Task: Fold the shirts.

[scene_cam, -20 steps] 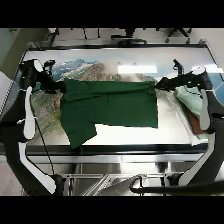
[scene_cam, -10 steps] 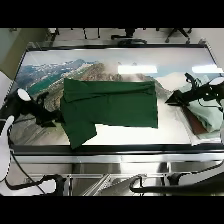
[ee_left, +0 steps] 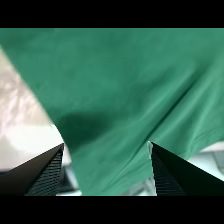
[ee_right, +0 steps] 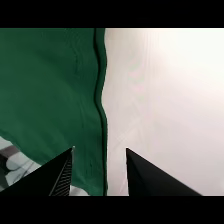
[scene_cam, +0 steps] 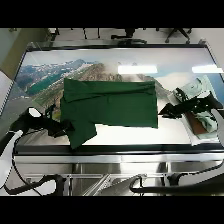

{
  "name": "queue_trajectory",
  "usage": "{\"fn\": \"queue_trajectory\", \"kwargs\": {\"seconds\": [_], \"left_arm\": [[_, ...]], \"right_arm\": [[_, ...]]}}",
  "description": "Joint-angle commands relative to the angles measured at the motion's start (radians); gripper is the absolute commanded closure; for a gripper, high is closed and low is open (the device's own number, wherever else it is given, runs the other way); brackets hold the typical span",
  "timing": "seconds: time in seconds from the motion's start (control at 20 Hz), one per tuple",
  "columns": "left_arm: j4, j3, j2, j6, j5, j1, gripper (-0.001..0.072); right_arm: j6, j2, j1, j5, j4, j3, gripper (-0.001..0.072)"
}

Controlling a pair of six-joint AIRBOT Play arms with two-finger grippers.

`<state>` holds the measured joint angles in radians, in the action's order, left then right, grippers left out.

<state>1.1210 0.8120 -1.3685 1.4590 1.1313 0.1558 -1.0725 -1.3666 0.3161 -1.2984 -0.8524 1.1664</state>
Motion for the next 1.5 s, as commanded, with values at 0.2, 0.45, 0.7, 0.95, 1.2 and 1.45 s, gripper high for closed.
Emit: {"fn": "queue_trajectory", "kwargs": {"seconds": [0.2, 0.45, 0.7, 0.95, 1.2, 1.45], "left_arm": [[0.002, 0.207, -0.065, -0.023, 0.021, -0.008, 0.0693], [0.004, 0.252, -0.065, -0.031, 0.093, -0.032, 0.0693], [0.014, 0.171, 0.053, -0.057, 0.125, -0.006, 0.0694], [0.021, 0.009, 0.236, -0.063, 0.194, 0.054, 0.0695], [0.145, -0.124, 0.451, -0.041, 0.328, 0.088, 0.0695], [0.133, -0.026, 0.498, -0.042, 0.256, 0.087, 0.0695]], "right_arm": [[-0.002, -0.068, -0.028, 0.014, 0.0, -0.011, 0.0319], [-0.002, -0.065, -0.124, -0.077, -0.001, -0.018, 0.0356], [0.003, -0.001, -0.141, -0.097, 0.002, -0.066, 0.0519], [-0.082, 0.109, -0.143, -0.116, -0.119, -0.081, 0.0689], [-0.223, 0.291, -0.143, -0.14, -0.322, -0.206, 0.0689], [-0.164, 0.373, -0.143, -0.056, -0.198, -0.205, 0.0689]]}}
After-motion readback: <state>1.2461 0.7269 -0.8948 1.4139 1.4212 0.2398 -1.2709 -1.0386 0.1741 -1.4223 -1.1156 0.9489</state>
